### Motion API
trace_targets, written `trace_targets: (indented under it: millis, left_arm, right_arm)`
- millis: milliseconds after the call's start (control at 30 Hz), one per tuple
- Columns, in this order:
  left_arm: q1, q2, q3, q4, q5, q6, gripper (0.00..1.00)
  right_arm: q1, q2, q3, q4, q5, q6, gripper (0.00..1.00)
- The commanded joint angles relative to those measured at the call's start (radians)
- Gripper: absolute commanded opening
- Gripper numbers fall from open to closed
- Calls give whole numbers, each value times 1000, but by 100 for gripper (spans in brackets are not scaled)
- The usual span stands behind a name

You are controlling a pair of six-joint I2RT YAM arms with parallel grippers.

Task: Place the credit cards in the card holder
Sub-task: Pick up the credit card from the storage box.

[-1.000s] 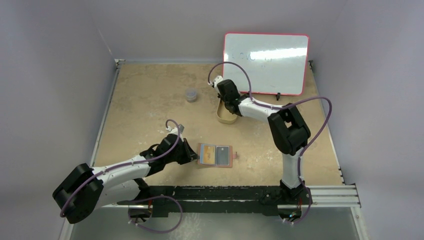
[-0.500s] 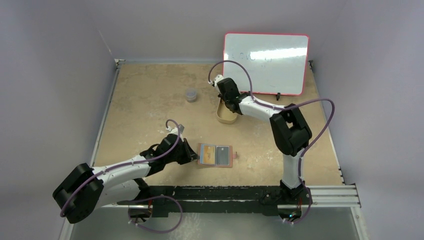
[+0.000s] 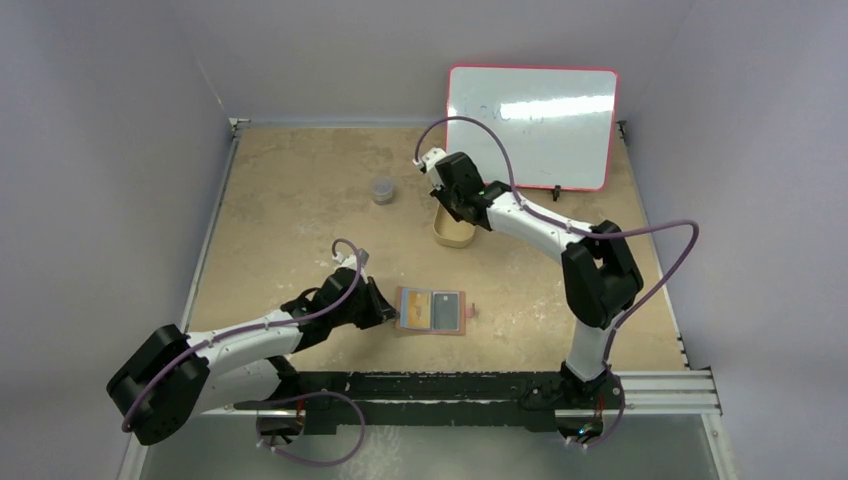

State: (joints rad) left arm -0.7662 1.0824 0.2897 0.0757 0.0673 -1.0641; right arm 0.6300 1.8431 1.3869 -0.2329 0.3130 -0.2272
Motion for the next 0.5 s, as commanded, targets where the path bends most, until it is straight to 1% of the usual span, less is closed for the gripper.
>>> trace_targets:
  millis: [0,133,233,400,467]
  left_arm:
    - [3,-10,8,61,-9,-22,6]
    - [4,-33,11,34,-33,-28,12]
    - [4,-62,24,-15,-72,-31,19]
    - [2,-114,64,-120,-153,-35,29]
    - [2,-136,83,-146,-170,-37,31]
  right_arm:
    - [16,-76,-4,-38,-65,74,0]
    - [17,-121,-10,-73,-91,182,0]
    - [17,-174,-41,-71,-147,285,0]
    - [23,-302,-184,26,-281,470,0]
    - [25,-372,-258,85,-318,551,0]
